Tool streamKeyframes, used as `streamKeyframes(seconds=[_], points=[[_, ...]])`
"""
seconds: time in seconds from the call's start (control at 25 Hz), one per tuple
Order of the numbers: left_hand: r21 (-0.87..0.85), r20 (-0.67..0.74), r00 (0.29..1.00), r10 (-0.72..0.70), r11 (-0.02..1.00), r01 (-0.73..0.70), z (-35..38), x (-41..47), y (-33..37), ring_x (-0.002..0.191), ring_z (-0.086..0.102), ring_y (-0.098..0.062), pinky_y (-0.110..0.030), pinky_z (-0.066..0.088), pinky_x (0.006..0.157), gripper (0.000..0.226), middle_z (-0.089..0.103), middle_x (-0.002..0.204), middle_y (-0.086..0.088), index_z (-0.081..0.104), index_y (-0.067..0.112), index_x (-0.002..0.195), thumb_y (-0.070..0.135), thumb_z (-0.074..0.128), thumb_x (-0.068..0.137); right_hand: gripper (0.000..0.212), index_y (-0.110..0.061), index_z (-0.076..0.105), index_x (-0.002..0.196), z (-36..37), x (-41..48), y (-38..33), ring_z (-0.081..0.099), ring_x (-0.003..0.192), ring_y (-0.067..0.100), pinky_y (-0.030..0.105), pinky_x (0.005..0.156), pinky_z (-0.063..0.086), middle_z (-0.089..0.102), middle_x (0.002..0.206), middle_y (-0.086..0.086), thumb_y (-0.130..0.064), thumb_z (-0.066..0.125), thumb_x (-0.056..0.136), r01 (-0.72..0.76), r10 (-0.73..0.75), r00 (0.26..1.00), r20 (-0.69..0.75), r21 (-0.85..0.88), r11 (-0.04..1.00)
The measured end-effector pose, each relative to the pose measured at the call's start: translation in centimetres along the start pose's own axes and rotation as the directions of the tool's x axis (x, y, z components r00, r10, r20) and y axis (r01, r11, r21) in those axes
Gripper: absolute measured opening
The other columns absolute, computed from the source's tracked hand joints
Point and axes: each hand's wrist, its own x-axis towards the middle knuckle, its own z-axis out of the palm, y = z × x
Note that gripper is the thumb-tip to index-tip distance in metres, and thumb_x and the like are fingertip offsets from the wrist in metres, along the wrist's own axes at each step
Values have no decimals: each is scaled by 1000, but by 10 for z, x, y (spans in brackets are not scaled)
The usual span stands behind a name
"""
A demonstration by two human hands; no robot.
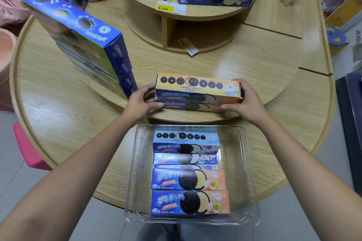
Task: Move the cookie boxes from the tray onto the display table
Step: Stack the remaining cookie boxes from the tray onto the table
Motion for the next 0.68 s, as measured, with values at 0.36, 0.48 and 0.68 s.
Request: streamKeyframes(seconds=[0.36,0.48,0.68], points=[[-20,-18,1000,19,1000,-19,4,-5,5,110,62,-24,-15,54,82,63,59,124,-16,47,7,128,-12,67,72,70,-29,41,117,1,-1,-4,51,99,8,17,75,51,52,100,-20,-1,79,64,-4,5,1000,9,-69,998],[-15,-56,998,19,1000,-19,8,-11,9,99,63,-11,-9,52,74,61,59,120,-13,46,6,129,-12,65,74,71,-28,42,118,1,-3,-4,52,97,7,9,70,50,52,99,-20,-1,79,64,-4,6,1000,13,-76,997],[29,-68,997,28,999,-26,8,-14,8,109,61,-17,-15,53,85,61,61,122,-11,47,7,130,-8,67,74,83,-24,34,133,1,-5,-2,55,105,18,18,81,50,55,107,-2,-7,80,66,-7,9,1000,19,-116,993]])
